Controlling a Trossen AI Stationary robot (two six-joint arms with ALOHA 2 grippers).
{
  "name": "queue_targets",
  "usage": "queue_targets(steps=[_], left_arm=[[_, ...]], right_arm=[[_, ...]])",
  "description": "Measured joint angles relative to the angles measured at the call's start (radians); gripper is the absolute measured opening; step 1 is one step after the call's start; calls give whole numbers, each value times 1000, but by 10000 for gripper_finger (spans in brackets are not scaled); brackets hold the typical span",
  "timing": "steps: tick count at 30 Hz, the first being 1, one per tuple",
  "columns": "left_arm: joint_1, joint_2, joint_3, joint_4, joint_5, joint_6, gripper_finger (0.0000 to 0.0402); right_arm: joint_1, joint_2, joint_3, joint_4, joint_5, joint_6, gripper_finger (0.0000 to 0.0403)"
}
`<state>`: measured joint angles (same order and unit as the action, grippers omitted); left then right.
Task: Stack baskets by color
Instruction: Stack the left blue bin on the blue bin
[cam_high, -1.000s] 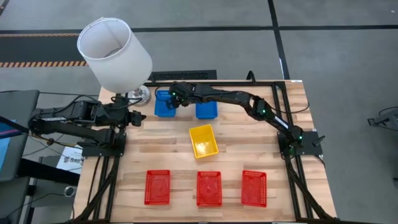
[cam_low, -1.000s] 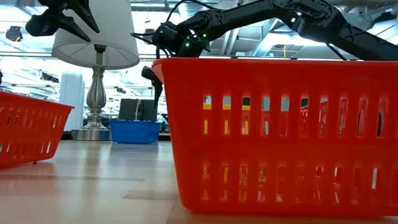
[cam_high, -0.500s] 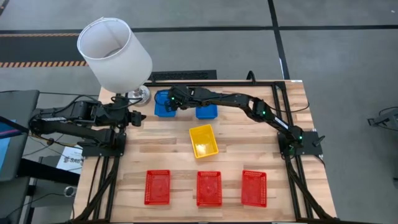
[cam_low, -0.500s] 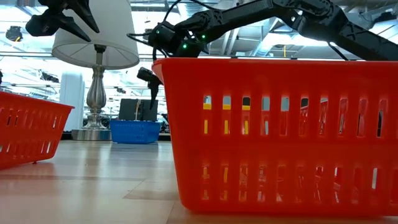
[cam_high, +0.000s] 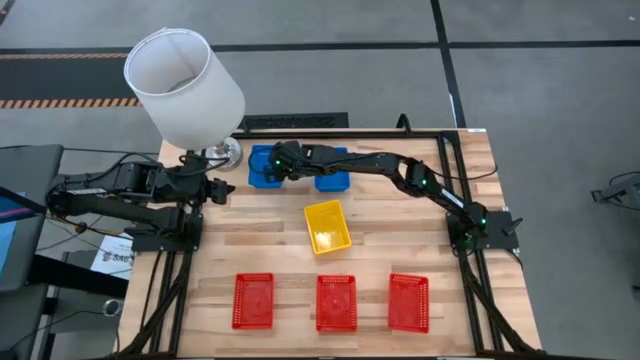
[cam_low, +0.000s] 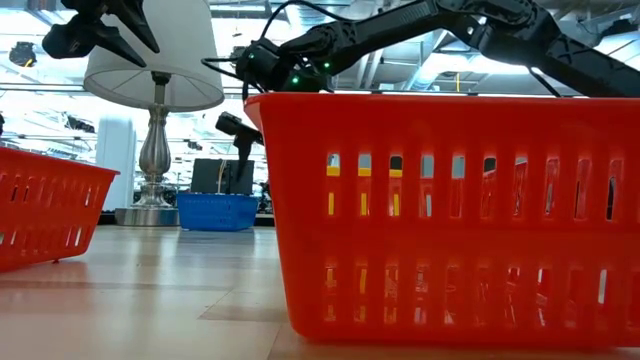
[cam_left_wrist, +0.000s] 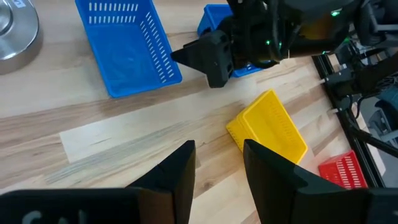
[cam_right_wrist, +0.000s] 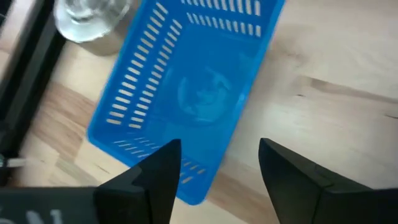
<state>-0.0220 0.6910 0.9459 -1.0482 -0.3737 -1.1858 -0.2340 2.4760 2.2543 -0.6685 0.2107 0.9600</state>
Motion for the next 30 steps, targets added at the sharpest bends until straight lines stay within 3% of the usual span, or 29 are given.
queue_targets(steps=[8,11,23,30], left_arm=[[0,0,0,0,1,0,123],[0,0,0,0,3,0,123],[0,-5,0,-4,12,11,123],[0,-4,0,-8,1,23,123]], right_arm=[[13,19,5,29,-3,-23,196],[12,42,-1,6,-70,-6,190],[11,64,56,-39,-123,-9,220],[13,-15,88,-155,-35,-98,219]])
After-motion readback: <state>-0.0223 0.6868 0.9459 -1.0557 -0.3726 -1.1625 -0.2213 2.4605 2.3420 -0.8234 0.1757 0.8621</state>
